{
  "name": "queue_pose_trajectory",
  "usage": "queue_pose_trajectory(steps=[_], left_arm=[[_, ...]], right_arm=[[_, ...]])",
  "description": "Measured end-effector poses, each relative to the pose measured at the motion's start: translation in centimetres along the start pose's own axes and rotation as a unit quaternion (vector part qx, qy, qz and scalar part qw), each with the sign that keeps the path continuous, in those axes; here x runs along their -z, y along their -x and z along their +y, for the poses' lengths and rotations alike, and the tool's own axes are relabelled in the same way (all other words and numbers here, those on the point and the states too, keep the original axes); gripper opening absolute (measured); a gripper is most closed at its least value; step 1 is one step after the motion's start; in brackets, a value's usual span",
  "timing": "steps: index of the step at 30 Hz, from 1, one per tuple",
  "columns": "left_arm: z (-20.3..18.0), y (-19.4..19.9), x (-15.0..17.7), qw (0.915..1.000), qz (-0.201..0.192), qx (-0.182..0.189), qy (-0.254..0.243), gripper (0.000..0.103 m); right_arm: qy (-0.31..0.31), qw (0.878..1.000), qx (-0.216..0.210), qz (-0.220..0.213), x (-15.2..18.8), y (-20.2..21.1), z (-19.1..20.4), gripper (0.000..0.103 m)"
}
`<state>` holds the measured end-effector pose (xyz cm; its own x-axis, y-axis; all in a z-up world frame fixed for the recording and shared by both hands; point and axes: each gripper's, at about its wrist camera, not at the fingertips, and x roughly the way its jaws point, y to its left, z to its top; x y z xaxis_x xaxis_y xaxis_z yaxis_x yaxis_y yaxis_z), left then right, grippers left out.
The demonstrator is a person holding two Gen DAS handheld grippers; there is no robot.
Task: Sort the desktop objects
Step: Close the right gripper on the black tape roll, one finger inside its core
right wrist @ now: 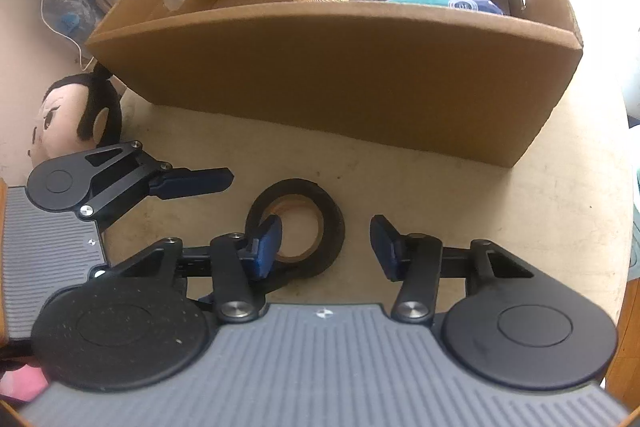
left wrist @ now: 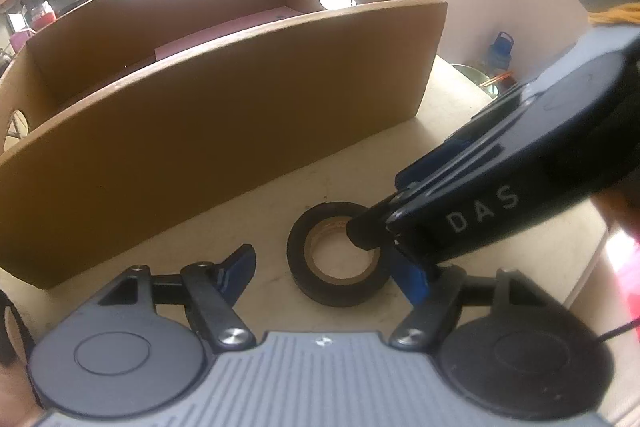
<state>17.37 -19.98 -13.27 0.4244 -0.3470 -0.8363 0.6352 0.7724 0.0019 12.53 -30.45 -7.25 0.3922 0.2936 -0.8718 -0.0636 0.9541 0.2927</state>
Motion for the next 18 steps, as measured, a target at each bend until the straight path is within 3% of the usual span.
queue_pose_trajectory(steps=[6,8,18], left_arm=[[0.1,0.1,0.1,1.0,0.0,0.002,-0.002,0.072],[0.1,0.1,0.1,1.0,0.001,0.004,-0.001,0.064],[0.1,0.8,0.8,0.9999,-0.001,0.01,-0.005,0.064]], right_arm=[[0.001,1.0,0.003,0.009,0.0,-0.6,-0.2,0.043],[0.001,1.0,0.003,0.011,0.0,-0.8,-0.2,0.042],[0.003,1.0,0.0,0.023,0.1,-2.0,-0.2,0.035]])
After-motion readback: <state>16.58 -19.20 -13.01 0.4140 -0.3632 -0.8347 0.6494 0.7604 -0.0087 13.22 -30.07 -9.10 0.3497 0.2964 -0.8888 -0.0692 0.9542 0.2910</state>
